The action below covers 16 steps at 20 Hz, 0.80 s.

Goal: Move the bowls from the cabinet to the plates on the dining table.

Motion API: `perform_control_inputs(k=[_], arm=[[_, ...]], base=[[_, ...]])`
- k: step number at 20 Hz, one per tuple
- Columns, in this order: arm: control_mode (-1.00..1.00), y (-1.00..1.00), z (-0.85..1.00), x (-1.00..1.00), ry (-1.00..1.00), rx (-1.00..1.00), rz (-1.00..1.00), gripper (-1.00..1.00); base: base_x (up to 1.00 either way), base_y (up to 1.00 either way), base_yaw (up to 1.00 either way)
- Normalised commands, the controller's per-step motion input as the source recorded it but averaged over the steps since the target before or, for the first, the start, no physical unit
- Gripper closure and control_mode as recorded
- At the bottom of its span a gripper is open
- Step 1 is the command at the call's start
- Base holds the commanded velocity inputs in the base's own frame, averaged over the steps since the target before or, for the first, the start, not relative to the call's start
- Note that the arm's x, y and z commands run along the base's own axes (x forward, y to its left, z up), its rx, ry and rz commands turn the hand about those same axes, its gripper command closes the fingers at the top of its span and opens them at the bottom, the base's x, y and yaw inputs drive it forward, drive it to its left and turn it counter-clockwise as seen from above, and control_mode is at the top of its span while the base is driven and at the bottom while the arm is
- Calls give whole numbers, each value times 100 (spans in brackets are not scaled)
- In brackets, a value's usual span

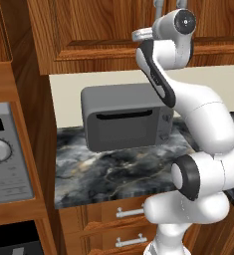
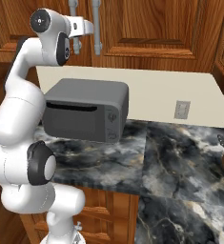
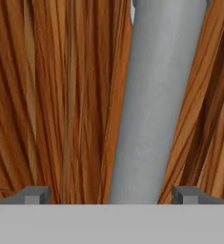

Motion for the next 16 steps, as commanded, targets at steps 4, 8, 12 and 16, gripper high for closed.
perform_control_inputs(k=[4,8,12,16], arm=[[-100,0,0,29,-2,0,0,100],[-100,4,-1,5,0,0,0,100],[-100,18,0,-16,-1,0,-1,100],[-100,9,0,-39,-6,3,-7,100]], base=[[0,0,0],[0,0,0],[0,0,0],[0,0,0]])
